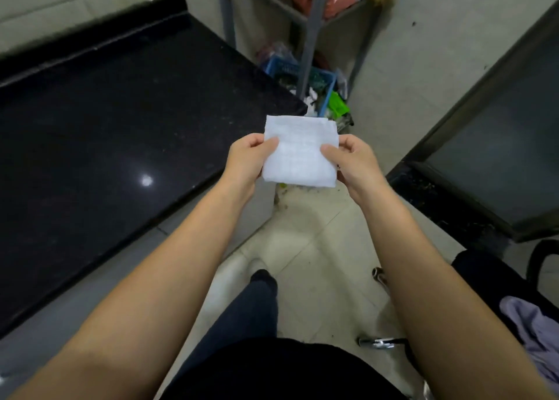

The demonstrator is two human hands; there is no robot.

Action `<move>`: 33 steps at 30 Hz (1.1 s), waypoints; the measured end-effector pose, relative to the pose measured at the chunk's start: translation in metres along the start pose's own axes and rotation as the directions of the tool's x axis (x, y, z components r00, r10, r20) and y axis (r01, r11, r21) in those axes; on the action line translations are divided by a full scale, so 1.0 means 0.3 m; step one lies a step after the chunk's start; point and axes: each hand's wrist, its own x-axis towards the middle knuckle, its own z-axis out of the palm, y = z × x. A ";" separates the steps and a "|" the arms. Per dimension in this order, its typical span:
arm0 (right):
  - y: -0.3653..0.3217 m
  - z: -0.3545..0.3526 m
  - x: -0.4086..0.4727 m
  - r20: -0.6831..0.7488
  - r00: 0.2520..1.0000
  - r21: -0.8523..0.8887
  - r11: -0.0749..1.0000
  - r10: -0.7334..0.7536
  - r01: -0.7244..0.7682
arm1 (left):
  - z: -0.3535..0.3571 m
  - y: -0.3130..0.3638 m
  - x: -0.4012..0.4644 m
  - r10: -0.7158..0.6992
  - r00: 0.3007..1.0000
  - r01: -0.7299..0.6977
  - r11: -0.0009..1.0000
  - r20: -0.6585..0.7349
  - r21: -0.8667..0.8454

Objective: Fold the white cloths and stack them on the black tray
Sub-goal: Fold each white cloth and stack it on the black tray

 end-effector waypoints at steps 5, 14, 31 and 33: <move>-0.198 -0.083 0.354 0.002 0.993 -0.007 0.993 -0.121 0.121 | 0.157 0.196 0.313 0.099 0.995 -0.099 0.995 0.011 -0.021; -0.755 -0.144 0.979 0.025 0.911 0.021 0.911 -0.412 0.412 | 0.369 0.784 0.855 0.396 0.918 -0.396 0.918 -0.012 0.021; -1.486 0.006 2.084 0.434 0.725 -0.318 0.662 -0.534 0.678 | 0.556 1.415 1.711 0.350 0.842 -0.328 0.936 -0.411 0.126; -1.485 0.025 2.162 0.493 0.726 -0.358 0.648 -0.480 0.672 | 0.557 1.405 1.774 0.319 0.826 -0.280 0.948 -0.466 0.152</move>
